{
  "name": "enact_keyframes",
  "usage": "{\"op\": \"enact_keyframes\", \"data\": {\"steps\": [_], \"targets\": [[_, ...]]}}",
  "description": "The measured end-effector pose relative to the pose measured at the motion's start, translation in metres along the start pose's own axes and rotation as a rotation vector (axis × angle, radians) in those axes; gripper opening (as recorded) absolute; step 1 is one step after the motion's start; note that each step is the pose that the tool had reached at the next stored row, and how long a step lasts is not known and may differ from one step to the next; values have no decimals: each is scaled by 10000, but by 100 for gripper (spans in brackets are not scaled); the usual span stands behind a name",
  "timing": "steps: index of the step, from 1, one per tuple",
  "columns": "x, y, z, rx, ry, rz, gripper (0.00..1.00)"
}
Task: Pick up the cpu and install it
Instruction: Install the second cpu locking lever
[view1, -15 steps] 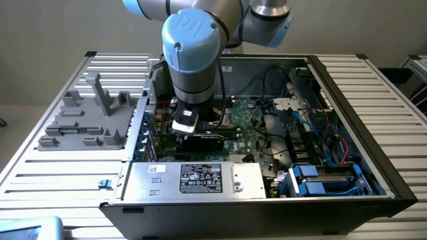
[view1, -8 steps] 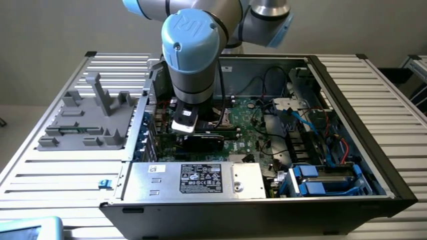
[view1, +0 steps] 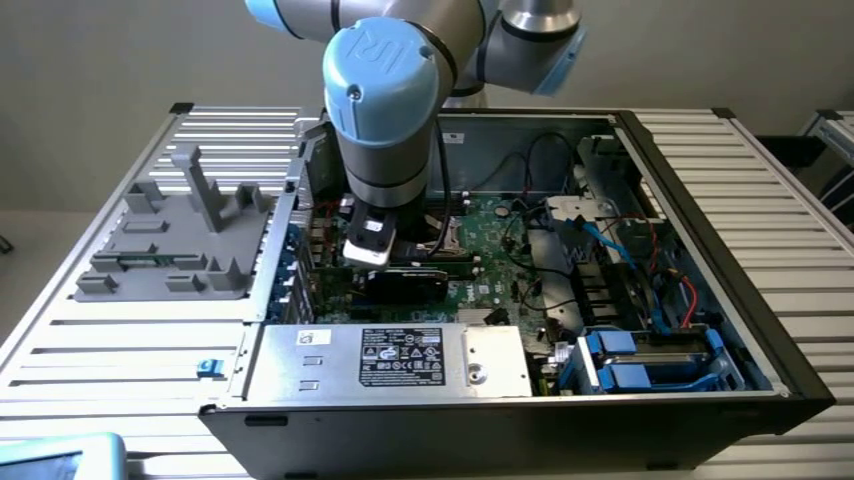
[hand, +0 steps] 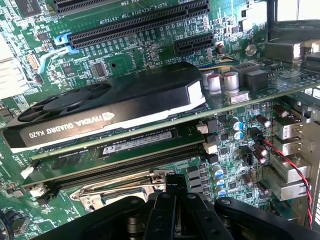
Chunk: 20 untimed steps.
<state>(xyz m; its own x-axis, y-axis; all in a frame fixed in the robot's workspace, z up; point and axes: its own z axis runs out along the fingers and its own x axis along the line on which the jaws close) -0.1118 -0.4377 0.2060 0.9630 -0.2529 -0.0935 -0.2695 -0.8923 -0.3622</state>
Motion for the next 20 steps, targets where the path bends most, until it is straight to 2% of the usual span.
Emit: {"op": "enact_keyframes", "data": {"steps": [9,20], "targets": [[-3,-11,15,0,1,2,11],[-1,1,79,-2,2,4,11]]}}
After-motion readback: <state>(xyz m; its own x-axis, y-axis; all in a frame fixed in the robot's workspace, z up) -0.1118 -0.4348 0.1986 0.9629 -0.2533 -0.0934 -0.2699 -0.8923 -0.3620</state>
